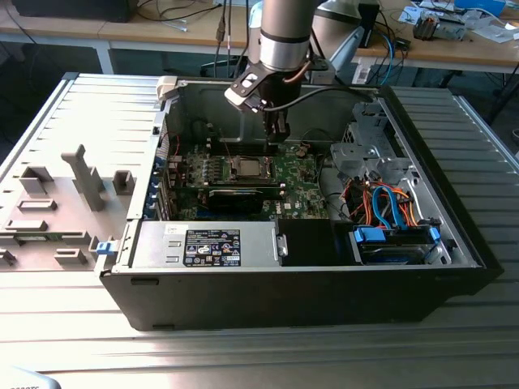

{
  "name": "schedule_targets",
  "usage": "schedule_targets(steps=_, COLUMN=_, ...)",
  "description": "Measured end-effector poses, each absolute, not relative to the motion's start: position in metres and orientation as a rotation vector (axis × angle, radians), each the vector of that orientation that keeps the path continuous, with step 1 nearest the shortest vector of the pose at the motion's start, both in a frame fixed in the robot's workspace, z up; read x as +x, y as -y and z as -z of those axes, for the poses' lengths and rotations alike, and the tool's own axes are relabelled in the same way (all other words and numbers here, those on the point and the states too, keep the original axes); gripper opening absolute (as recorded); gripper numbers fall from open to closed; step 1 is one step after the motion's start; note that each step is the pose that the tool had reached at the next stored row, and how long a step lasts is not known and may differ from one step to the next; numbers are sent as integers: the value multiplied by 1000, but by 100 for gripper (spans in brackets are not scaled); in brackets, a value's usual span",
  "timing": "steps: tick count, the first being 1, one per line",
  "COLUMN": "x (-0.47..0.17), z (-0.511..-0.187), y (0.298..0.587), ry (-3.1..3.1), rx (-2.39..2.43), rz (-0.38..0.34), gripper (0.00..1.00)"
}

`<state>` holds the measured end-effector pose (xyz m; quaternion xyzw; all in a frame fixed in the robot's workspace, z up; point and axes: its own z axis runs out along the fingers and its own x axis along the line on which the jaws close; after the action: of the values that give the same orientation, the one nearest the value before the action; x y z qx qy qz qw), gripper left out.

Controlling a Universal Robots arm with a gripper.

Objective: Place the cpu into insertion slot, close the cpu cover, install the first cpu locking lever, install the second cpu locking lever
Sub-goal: 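Close the cpu cover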

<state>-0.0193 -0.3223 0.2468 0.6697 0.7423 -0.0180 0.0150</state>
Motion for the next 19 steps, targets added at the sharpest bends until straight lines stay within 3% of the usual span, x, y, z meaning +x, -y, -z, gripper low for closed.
schedule_targets(steps=19, x=-33, z=-247, y=322, ry=-2310, rx=2084, rz=56, gripper=11)
